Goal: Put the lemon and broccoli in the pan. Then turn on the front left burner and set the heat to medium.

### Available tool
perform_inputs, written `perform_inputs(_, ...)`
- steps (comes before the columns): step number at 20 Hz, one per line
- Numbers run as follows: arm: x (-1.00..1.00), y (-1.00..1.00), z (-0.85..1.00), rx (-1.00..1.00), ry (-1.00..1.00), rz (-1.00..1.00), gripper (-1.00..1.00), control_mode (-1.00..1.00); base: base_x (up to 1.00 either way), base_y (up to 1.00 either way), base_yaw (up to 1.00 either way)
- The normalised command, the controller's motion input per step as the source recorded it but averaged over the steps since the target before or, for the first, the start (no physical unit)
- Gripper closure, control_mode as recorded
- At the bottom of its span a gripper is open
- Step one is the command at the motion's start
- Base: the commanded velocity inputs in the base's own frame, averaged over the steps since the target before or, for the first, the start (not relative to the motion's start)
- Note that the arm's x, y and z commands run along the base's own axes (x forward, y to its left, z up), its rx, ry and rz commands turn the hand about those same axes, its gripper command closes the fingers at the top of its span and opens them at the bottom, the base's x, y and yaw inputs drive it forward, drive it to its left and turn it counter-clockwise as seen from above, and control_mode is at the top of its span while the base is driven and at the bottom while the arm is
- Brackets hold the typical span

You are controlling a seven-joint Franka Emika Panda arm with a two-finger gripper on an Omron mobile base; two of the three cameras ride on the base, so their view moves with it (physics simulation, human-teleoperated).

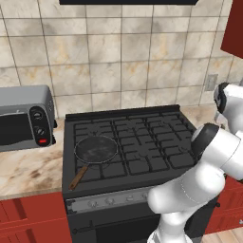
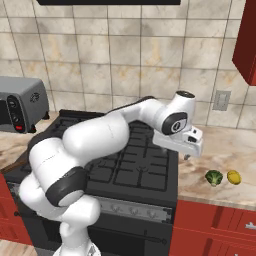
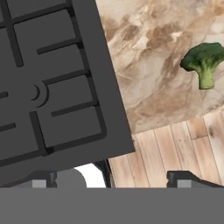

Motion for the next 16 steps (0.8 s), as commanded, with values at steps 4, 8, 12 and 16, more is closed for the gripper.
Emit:
perform_inputs(4,0.10,-0.19,-0.07,0.00,0.01,0.00,-1.00,-1.00,0.00,0.00,0.00)
perform_inputs(8,0.12,-0.14,-0.34,0.00,0.00,0.00,-1.00,-1.00,0.00,0.00,0.00)
perform_inputs(12,0.09,-0.12,-0.57,0.00,-0.02,0.00,-1.00,-1.00,0.00,0.00,0.00)
perform_inputs(16,0.03,-0.05,-0.59,0.00,-0.06,0.00,-1.00,-1.00,0.00,0.00,0.00)
